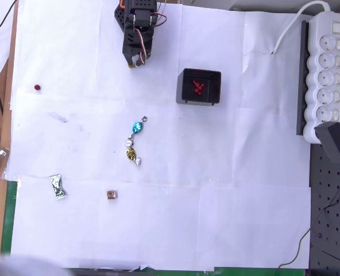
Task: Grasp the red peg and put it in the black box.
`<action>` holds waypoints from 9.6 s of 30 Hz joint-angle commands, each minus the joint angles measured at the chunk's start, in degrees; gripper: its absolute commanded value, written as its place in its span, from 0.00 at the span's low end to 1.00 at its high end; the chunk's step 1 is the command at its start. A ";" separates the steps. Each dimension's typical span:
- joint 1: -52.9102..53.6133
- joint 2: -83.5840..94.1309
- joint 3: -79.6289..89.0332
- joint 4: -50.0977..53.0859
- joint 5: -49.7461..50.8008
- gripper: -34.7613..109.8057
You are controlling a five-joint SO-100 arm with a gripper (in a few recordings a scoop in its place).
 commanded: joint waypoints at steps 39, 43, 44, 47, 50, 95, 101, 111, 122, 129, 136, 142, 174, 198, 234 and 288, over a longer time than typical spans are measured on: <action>1.93 3.87 -4.48 -14.50 -5.01 0.24; 2.29 18.02 -4.48 -35.33 -2.11 0.24; 2.55 21.18 -4.48 -40.61 -1.23 0.25; 3.87 26.19 -4.39 -49.31 0.00 0.25; 6.15 33.75 -4.13 -58.10 -0.35 0.24; 32.52 124.89 4.22 -160.84 -5.01 0.25; 38.50 125.86 6.59 -160.58 -4.92 0.25; 46.58 122.34 10.37 -154.07 -2.29 0.25; 52.29 127.71 19.69 -154.34 -1.23 0.25; 53.09 127.88 21.27 -153.46 -0.44 0.25; 53.70 129.64 24.52 -153.63 0.44 0.25; 54.67 132.54 29.53 -153.72 0.09 0.26; 58.10 142.47 45.00 -153.72 -5.54 0.38; 56.25 143.26 49.48 -149.15 -8.70 0.48; 53.88 142.82 49.39 -146.95 -4.57 0.52; 51.59 139.48 47.37 -143.44 -7.12 0.52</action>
